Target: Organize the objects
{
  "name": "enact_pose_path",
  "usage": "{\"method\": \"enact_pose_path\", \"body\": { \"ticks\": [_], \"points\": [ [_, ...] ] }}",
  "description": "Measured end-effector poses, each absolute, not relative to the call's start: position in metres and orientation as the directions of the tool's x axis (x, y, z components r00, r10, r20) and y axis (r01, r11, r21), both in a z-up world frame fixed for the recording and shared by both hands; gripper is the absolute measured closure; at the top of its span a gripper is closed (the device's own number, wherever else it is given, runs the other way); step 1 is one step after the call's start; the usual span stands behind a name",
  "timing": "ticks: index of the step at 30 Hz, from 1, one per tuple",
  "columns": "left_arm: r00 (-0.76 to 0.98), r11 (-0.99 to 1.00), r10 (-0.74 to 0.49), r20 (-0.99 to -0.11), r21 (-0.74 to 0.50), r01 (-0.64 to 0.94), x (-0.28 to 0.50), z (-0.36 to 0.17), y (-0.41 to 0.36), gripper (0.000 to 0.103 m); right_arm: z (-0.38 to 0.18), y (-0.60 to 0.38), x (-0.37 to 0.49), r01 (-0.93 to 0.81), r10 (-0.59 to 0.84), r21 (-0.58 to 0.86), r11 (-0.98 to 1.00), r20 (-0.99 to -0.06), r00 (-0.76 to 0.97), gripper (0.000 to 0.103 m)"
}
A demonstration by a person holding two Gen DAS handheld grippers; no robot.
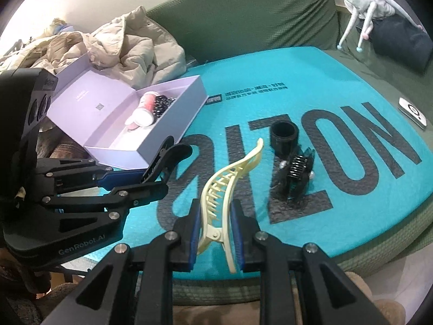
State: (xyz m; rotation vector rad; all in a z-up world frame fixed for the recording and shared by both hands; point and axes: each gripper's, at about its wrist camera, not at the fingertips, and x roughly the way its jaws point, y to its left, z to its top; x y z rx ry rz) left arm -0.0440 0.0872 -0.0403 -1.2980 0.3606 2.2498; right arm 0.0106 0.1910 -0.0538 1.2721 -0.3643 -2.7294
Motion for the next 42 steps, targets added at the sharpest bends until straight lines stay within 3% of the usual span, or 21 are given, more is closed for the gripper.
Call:
{"method": "enact_pose_path", "body": {
  "ticks": [42],
  "points": [
    [-0.538, -0.934, 0.230, -0.811, -0.028, -0.356, -0.049, 0.009, -0.023, 0.084, -0.006, 0.093, -0.041, 0.287, -0.307, 0.163, -0.944, -0.753, -0.582, 0.082]
  ]
}}
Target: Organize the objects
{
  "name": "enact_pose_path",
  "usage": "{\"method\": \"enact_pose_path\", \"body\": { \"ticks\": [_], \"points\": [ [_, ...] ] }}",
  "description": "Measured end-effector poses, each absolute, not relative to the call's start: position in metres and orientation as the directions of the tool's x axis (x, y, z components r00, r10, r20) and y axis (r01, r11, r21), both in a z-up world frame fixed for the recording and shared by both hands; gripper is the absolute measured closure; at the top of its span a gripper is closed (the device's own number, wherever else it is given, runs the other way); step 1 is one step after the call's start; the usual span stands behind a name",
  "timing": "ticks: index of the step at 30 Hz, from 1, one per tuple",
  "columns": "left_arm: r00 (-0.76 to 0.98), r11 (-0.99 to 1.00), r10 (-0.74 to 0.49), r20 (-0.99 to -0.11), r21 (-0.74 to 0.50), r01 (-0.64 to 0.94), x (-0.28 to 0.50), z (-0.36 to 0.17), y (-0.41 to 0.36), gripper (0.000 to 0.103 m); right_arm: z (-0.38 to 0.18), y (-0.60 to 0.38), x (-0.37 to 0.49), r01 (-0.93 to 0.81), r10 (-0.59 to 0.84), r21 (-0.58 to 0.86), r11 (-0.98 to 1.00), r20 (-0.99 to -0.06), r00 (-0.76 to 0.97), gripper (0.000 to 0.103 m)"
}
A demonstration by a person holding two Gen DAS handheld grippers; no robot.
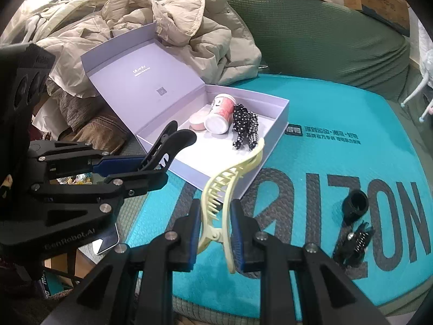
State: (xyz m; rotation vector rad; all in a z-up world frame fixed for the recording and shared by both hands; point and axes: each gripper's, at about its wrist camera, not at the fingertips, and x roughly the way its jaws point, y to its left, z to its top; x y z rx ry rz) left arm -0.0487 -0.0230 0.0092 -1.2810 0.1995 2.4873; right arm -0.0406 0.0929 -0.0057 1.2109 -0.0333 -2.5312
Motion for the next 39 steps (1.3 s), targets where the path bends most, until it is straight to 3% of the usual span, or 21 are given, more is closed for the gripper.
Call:
{"method": "enact_pose_path", "body": {
  "ticks": [39],
  "points": [
    [-0.541, -0.957, 0.186, -0.820, -0.027, -0.288, -0.133, -0.011, -0.091, 0.084, -0.016, 0.029, -0.127, 0.387, -0.374, 0.184, -0.903, -0.780, -0.501, 0.084]
  ]
}}
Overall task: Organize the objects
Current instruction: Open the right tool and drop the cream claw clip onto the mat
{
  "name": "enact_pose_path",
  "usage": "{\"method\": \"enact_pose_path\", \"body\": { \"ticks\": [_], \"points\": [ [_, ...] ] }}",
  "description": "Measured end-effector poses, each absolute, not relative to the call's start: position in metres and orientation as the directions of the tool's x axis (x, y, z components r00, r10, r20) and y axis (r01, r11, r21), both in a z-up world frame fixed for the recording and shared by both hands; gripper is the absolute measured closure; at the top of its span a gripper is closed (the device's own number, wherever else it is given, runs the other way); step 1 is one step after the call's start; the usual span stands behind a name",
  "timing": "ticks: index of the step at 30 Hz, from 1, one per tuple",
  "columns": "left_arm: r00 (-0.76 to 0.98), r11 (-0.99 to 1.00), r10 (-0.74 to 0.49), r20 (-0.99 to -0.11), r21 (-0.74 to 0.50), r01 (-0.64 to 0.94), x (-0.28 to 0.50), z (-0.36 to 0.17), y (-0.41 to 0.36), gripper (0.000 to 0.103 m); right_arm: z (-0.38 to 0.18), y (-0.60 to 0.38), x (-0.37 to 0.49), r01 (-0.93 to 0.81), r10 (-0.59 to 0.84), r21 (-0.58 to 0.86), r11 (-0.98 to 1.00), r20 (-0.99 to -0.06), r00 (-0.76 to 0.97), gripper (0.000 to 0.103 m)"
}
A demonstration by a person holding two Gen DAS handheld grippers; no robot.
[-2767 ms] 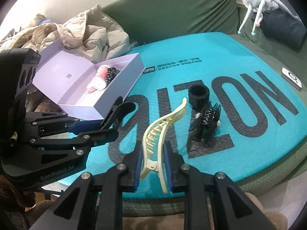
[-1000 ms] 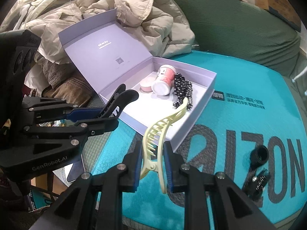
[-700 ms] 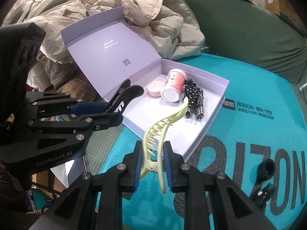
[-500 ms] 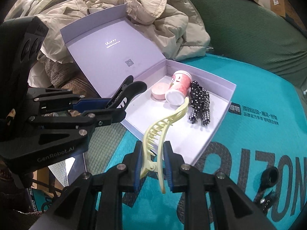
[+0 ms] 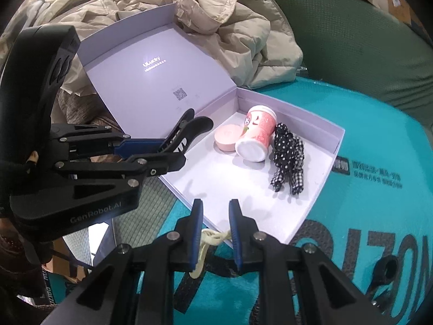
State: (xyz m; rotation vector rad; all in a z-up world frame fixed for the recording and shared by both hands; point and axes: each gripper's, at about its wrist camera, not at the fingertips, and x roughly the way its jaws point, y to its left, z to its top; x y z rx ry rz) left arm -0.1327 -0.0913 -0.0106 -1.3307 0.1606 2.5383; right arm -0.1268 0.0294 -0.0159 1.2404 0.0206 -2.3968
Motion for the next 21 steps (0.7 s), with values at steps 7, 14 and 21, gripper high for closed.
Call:
{"method": "enact_pose_path", "body": {
  "ticks": [7, 14, 21],
  "points": [
    [-0.511, -0.964, 0.204, -0.835, -0.080, -0.254, -0.123, -0.025, -0.101, 0.084, -0.036, 0.027, -0.117, 0.380, -0.394, 0.227, -0.897, -0.801, -0.451, 0.084],
    [-0.478, -0.961, 0.236, -0.846, -0.131, -0.242, -0.103, -0.039, -0.111, 0.084, -0.046, 0.029, -0.103, 0.353, -0.374, 0.226, -0.908, -0.816, -0.440, 0.074],
    [-0.463, -0.957, 0.255, -0.849, -0.153, -0.247, -0.086, -0.048, -0.109, 0.084, -0.062, 0.034, -0.093, 0.301, -0.342, 0.229, -0.926, -0.846, -0.409, 0.056]
  ]
}}
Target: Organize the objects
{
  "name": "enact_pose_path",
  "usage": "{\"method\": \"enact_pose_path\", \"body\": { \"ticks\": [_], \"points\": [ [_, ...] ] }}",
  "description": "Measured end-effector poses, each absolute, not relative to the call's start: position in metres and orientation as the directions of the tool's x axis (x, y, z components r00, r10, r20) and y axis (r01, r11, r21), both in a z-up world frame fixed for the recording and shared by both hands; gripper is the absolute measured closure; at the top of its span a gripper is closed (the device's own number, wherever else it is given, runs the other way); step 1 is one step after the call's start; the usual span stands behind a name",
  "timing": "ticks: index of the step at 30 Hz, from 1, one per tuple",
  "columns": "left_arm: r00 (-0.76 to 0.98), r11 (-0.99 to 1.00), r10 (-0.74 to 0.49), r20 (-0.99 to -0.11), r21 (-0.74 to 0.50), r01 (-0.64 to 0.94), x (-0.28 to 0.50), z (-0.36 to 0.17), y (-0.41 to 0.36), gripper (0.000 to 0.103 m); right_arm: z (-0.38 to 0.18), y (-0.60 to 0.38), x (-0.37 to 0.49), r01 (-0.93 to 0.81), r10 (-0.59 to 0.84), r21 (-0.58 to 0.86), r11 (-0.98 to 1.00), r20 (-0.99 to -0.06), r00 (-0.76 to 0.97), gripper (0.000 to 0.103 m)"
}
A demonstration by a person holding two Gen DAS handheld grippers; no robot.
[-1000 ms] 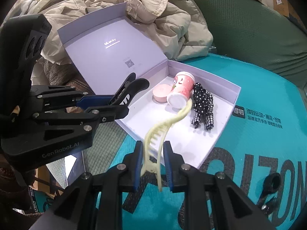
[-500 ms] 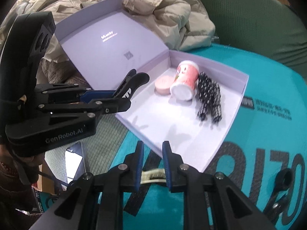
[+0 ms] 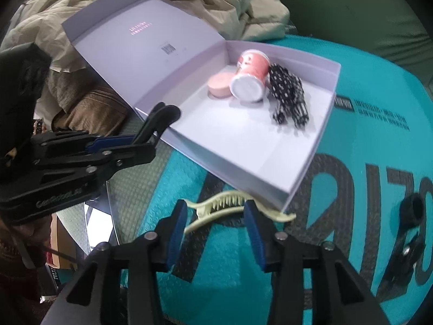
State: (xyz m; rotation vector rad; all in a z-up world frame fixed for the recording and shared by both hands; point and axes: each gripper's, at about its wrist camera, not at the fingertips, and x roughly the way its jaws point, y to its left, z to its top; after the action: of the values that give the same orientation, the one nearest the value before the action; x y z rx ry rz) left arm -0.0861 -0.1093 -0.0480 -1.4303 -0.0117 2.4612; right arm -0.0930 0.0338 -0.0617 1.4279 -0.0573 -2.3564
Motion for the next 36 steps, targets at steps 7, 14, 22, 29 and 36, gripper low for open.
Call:
{"method": "enact_pose_path", "body": {
  "ticks": [7, 14, 22, 29, 36],
  "points": [
    [-0.458, -0.959, 0.253, -0.852, -0.157, -0.238, -0.077, -0.054, -0.109, 0.084, -0.071, 0.035, -0.091, 0.271, -0.304, 0.202, -0.941, -0.857, -0.416, 0.033],
    [-0.456, -0.964, 0.238, -0.857, -0.151, -0.219, -0.072, -0.059, -0.114, 0.084, -0.074, 0.020, -0.092, 0.303, -0.262, 0.128, -0.944, -0.852, -0.454, 0.013],
    [-0.459, -0.968, 0.227, -0.859, -0.149, -0.200, -0.074, -0.062, -0.119, 0.084, -0.095, 0.006, -0.102, 0.329, -0.192, 0.043, -0.943, -0.880, -0.435, 0.008],
    [-0.447, -0.966, 0.231, -0.864, -0.147, -0.215, -0.073, -0.064, -0.113, 0.084, -0.112, 0.012, -0.104, 0.302, -0.171, 0.039, -0.952, -0.890, -0.422, 0.010],
    [-0.444, -0.963, 0.234, -0.865, -0.143, -0.228, -0.073, -0.062, -0.106, 0.084, -0.110, 0.026, -0.098, 0.266, -0.177, 0.056, -0.962, -0.873, -0.455, 0.031]
  ]
}}
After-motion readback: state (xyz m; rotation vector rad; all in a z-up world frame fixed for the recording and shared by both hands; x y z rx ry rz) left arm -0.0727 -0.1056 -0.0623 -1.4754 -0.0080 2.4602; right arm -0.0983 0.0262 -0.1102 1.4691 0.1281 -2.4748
